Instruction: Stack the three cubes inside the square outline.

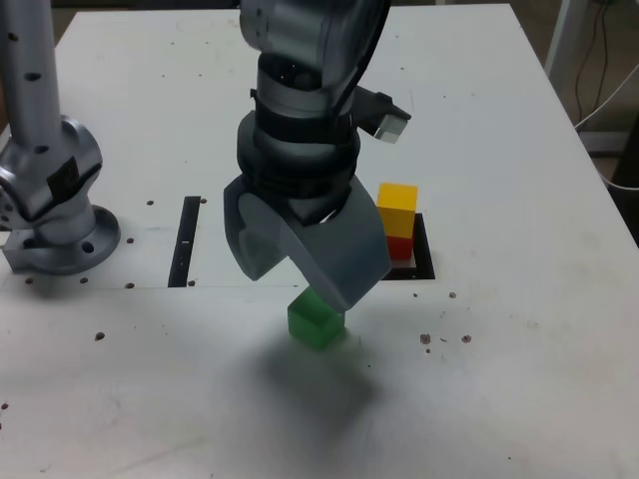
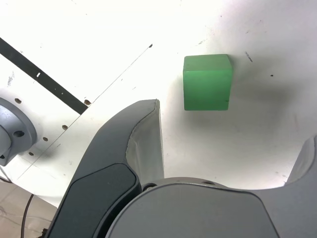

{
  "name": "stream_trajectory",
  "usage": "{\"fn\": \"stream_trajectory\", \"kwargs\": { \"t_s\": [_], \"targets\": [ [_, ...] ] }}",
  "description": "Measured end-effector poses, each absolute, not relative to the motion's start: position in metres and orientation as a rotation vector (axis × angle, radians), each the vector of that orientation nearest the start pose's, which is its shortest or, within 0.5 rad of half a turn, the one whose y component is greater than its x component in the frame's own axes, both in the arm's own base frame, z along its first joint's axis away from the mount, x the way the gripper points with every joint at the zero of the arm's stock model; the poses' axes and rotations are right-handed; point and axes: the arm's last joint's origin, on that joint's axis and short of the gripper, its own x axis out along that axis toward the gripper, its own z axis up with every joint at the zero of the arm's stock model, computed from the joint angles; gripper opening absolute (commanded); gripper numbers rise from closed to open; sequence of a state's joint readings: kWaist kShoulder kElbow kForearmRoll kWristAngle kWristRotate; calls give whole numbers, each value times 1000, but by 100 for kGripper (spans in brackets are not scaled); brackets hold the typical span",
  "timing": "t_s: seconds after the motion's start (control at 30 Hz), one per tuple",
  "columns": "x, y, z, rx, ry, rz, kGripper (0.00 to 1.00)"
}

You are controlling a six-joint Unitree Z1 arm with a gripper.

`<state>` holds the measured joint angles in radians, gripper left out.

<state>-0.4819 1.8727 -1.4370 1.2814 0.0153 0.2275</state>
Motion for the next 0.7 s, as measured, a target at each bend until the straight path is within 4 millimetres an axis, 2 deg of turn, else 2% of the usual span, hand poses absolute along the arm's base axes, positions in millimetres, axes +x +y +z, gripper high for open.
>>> {"fn": "stream_trajectory", "kwargs": {
  "t_s": [0.23, 0.4, 0.7],
  "targets": [
    [280, -144, 270, 611, 1655, -526, 99],
    [287, -148, 256, 614, 1669, -524, 99],
    [288, -150, 239, 598, 1685, -528, 99]
  ]
}}
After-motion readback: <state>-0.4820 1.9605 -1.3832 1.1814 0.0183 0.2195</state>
